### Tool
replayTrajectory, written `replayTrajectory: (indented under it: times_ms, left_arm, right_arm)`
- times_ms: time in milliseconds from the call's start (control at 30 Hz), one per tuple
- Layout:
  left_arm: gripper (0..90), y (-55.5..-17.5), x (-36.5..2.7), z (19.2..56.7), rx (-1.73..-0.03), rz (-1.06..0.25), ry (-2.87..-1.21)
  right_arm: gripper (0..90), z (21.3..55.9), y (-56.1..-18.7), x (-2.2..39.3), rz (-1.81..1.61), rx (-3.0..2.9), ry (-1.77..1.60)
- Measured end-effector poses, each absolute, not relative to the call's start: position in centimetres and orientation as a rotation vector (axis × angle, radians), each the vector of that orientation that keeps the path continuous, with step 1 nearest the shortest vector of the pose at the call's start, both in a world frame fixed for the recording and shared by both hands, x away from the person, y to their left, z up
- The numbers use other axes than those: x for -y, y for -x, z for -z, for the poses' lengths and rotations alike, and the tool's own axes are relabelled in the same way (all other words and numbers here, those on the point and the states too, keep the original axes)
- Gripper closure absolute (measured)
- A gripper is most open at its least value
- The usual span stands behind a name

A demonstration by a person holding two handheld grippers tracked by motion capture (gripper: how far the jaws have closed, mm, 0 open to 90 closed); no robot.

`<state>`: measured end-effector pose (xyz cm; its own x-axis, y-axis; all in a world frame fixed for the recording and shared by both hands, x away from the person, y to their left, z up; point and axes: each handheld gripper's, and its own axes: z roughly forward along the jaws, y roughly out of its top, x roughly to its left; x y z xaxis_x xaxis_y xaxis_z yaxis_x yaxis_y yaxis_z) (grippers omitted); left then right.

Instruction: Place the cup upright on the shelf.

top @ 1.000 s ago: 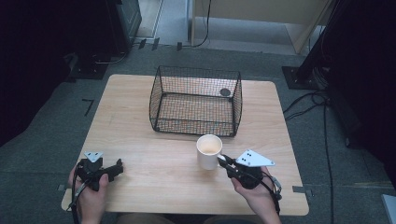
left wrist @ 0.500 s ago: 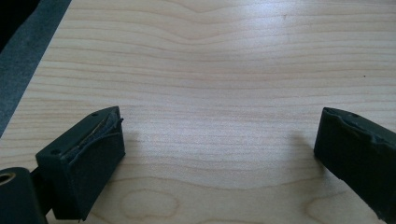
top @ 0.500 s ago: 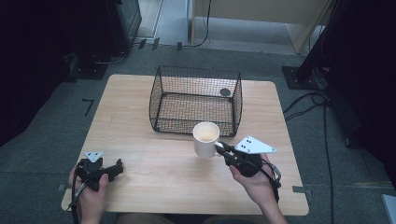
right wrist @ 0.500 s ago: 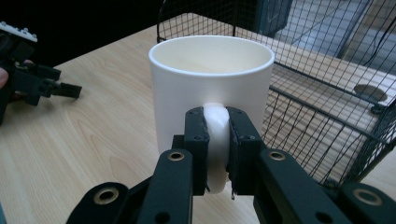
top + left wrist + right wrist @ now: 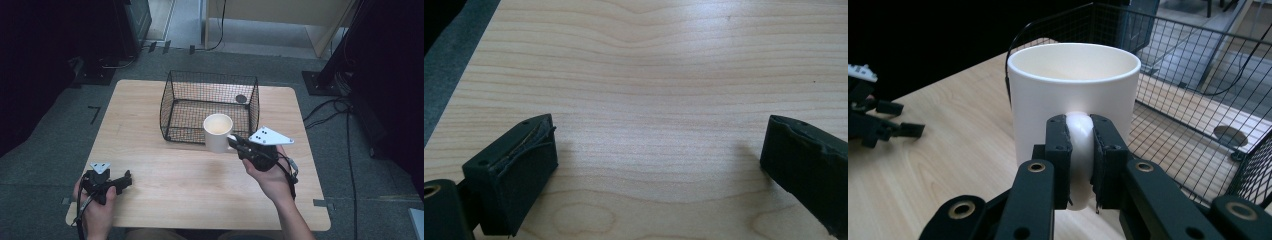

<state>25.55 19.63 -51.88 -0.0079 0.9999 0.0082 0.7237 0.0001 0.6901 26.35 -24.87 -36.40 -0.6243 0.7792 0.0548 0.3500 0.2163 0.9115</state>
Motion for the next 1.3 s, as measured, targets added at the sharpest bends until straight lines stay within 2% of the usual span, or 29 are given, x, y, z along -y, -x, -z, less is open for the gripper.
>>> replayTrajectory:
  times_ms: [500, 1300]
  left_arm:
    - [1.9, -25.6, -19.6, 51.9, -1.783, -0.725, -1.772]
    - [1.9, -25.6, -19.6, 51.9, -1.783, -0.723, -1.774]
  right_arm:
    - [80.8, 35.6, -32.3, 24.0, -1.378, -2.054, -1.066]
    - [80.8, 36.6, -41.3, 22.3, -1.417, -2.079, -0.941]
